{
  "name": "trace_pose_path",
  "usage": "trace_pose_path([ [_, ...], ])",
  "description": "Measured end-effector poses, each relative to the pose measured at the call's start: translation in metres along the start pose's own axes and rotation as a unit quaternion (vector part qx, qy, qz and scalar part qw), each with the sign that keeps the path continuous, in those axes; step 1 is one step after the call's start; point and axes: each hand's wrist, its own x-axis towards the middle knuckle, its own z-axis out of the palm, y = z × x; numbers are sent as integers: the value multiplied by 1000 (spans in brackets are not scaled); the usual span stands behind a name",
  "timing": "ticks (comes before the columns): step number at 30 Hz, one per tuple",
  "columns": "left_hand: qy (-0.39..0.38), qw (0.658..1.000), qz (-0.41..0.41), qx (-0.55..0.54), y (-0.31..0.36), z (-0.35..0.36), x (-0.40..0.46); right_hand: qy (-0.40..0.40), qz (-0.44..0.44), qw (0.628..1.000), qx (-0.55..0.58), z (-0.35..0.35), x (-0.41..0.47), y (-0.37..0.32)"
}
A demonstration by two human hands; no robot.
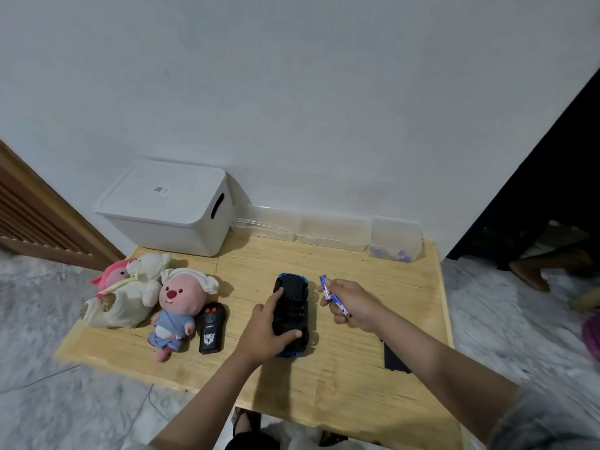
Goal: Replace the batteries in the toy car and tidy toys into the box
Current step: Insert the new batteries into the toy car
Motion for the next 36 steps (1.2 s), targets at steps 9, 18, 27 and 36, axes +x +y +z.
trace_pose_path([
  [9,29,995,23,-88,10,3,-1,-30,-26,999,34,2,-17,6],
  [18,73,981,37,-176,32,-1,-6,43,-142,977,-156,22,-24,-6],
  [27,70,976,56,-196,46,3,-6,113,-240,930,-255,31,-26,-17],
  [36,53,981,75,-170,55,5,-6,141,-305,864,-375,35,-34,-20],
])
